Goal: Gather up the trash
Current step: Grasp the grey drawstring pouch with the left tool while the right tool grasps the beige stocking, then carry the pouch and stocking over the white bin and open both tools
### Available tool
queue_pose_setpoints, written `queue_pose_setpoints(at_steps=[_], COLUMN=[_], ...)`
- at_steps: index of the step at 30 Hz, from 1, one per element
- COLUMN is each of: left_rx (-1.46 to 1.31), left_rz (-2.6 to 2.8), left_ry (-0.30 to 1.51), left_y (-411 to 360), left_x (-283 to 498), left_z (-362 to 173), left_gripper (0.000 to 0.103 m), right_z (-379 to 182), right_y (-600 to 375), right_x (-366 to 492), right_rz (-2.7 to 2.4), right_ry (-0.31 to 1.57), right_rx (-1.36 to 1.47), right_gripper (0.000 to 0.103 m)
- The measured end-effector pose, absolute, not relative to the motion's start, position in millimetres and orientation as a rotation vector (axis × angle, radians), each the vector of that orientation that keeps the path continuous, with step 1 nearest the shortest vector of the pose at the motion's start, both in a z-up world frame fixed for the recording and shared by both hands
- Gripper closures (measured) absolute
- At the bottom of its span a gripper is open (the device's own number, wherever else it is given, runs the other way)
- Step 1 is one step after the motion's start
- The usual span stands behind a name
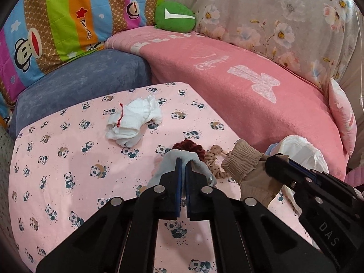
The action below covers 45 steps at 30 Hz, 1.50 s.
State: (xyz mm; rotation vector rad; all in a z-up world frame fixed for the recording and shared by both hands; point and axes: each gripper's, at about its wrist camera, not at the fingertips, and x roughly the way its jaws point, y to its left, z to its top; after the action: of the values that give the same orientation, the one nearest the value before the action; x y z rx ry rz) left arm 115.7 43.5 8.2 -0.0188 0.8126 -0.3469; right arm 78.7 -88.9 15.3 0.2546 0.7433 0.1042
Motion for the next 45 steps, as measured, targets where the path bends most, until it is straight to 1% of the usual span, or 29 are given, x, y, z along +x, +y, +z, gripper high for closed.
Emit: queue_pose_setpoints(at_steps=[9, 18, 34, 45], left_rx=[0.01, 0.068, 0.157, 0.177], left_rz=[-0.426, -0.513, -0.673, -0.75], left_ry=[0.75, 0.718, 0.732, 0.756], left_y=[3, -54, -152, -184], left_x=[101, 86, 61, 56], left_z=[39, 55, 57, 49], left_gripper=[0.101, 0.101, 0.101, 0.1], right_z=[52, 69, 54, 36], right_y=[-127, -186, -286, -317], right_x=[50, 23, -24, -29], right_rz=[0.048, -0.052, -0.231, -0.286], right_ry=[0.647, 0.585, 0.562, 0.583], right_rx=[0.275, 0.323, 0.421, 0.45], right_gripper=[0.097, 0.097, 0.097, 0.097])
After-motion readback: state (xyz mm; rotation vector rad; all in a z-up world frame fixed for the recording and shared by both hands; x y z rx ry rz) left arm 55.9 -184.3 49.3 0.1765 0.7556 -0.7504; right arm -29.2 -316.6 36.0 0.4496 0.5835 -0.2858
